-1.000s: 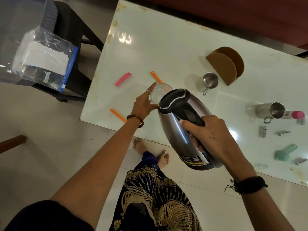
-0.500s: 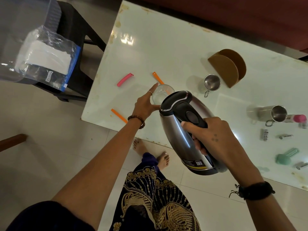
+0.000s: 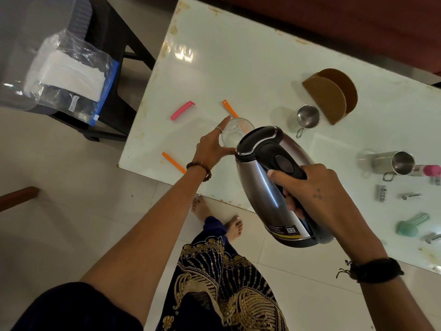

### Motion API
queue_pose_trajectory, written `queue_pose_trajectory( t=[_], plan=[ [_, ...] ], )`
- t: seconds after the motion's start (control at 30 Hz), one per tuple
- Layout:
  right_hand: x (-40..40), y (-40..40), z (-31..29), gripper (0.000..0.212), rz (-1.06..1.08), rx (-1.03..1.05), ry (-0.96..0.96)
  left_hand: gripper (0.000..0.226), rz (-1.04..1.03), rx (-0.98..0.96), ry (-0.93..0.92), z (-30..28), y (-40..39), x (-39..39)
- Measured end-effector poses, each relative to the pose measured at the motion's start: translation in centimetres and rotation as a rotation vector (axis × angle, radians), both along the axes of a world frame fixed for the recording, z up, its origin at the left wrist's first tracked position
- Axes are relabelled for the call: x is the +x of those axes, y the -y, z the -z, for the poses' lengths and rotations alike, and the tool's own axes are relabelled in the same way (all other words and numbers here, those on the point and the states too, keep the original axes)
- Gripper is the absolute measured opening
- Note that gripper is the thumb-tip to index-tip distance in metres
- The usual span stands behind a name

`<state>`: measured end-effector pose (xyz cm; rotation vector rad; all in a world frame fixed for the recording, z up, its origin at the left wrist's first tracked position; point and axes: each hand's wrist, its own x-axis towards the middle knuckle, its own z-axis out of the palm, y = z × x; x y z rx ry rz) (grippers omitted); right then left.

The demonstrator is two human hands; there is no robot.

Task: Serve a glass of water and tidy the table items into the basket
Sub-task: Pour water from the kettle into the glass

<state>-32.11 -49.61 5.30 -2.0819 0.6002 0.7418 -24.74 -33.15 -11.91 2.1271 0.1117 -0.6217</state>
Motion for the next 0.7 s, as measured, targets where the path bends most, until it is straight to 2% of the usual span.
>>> queue_pose_trajectory(
  t=[0.7],
  plan=[
    [-0.17, -0.06, 0.40, 0.042, -0.034, -0.026, -0.004, 0.088, 0.017, -0.014, 0.009, 0.21, -0.12, -0.04]
  ],
)
